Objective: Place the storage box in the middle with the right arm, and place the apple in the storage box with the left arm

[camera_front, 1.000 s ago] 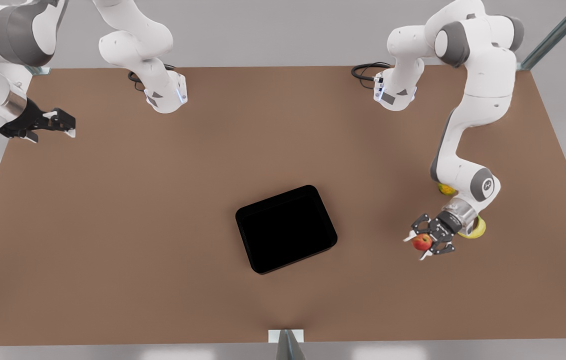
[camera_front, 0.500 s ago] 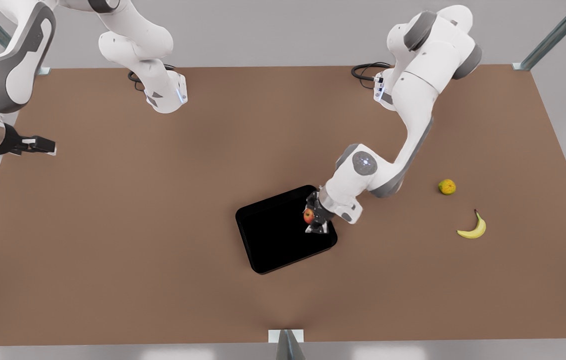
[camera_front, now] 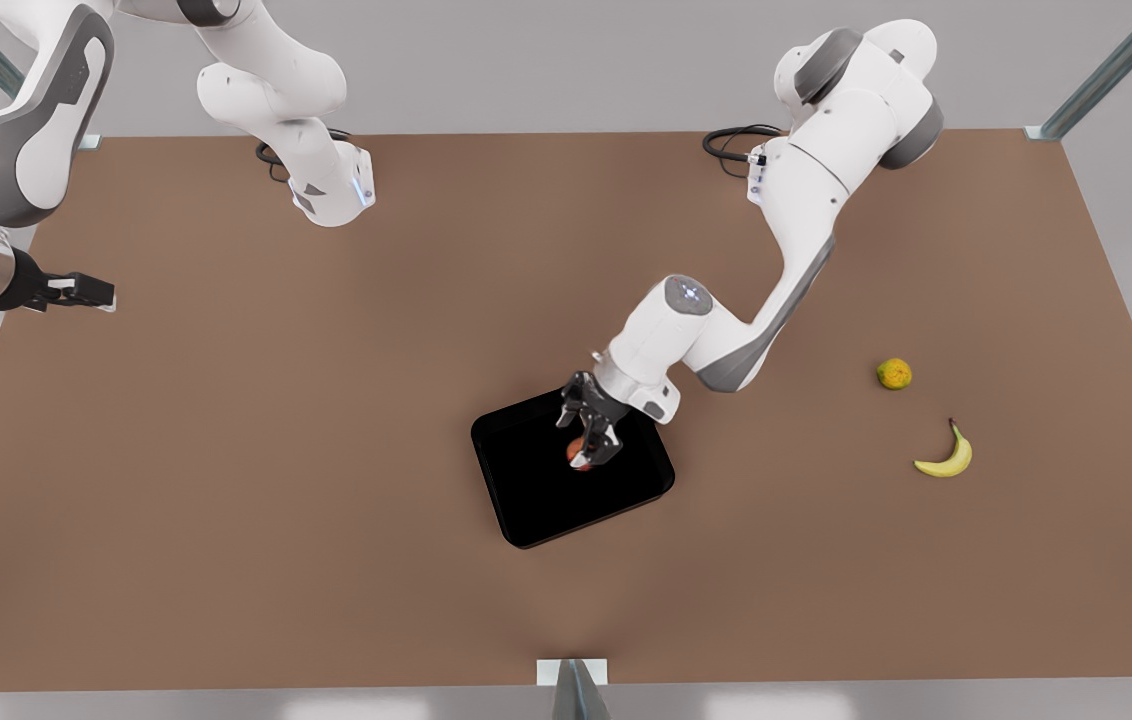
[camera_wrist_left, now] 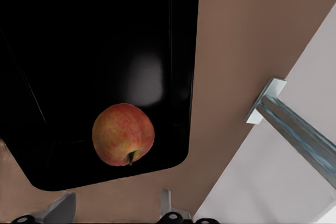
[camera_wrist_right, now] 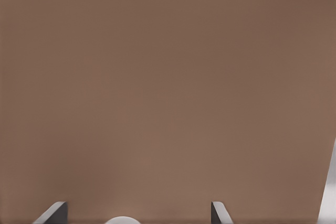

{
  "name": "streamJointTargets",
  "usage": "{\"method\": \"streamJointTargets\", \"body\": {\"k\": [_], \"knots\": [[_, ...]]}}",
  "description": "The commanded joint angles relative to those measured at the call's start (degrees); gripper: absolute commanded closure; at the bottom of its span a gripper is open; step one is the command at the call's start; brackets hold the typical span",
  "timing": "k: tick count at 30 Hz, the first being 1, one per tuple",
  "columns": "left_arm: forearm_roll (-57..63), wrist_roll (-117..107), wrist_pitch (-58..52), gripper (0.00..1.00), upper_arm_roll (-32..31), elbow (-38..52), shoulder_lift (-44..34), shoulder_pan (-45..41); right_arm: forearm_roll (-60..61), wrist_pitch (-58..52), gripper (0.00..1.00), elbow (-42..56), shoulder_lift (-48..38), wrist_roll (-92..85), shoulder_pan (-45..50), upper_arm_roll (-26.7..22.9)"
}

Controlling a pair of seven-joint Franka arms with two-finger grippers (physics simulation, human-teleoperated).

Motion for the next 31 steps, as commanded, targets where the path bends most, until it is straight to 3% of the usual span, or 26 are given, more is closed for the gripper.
{"method": "streamJointTargets", "body": {"k": [1, 4, 8, 11, 14, 18, 21, 22, 24, 31], "knots": [[-16.5, 0.3, 0.0, 0.00, 0.0, -0.1, 0.0, 0.0, 0.0, 0.0, 0.00, 0.0, 0.0, -0.1, 0.0, 0.0], [-15.9, 2.3, -1.2, 0.00, 0.5, -0.1, -1.8, 0.1, 0.0, 0.0, 0.00, 0.1, 0.0, -0.3, 0.0, 0.0], [-13.4, 22.6, -15.1, 0.00, 5.1, -2.4, -11.5, 0.2, 0.0, 0.0, 0.00, 0.3, -0.1, -0.3, 0.0, 0.1], [-14.1, 62.6, -27.8, 0.00, 10.2, -11.1, -20.2, 1.9, 0.0, 0.0, 0.00, 0.4, -0.1, -0.3, 0.0, 0.1], [-19.7, 108.1, -41.5, 0.00, 17.4, -11.1, -26.5, 8.1, 0.0, 0.1, 0.00, 0.4, -0.2, -0.4, 0.0, 0.0], [-18.0, 117.8, -45.6, 0.00, 21.2, -11.3, -35.3, 11.7, -0.2, 0.3, 0.00, 0.4, -0.4, -0.4, -0.1, 0.1], [-15.6, 141.1, -65.8, 0.00, 23.2, 3.3, -31.2, 10.7, -0.2, 0.3, 0.00, 0.4, -0.4, -0.4, 0.0, 0.2], [-15.9, 142.7, -68.1, 0.00, 25.4, 3.9, -30.1, 7.8, -0.2, 0.3, 0.00, 0.4, -0.4, -0.4, -0.1, 0.2], [-17.9, 144.3, -76.5, 0.00, 25.4, 16.6, -21.2, 6.3, -0.1, 0.3, 0.00, 0.4, -0.4, -0.4, -0.1, 0.2], [-17.3, 144.3, -72.5, 0.00, 25.0, 14.9, -21.4, 6.1, -0.1, 0.4, 0.00, 0.4, -0.4, -0.4, -0.1, 0.2]]}}
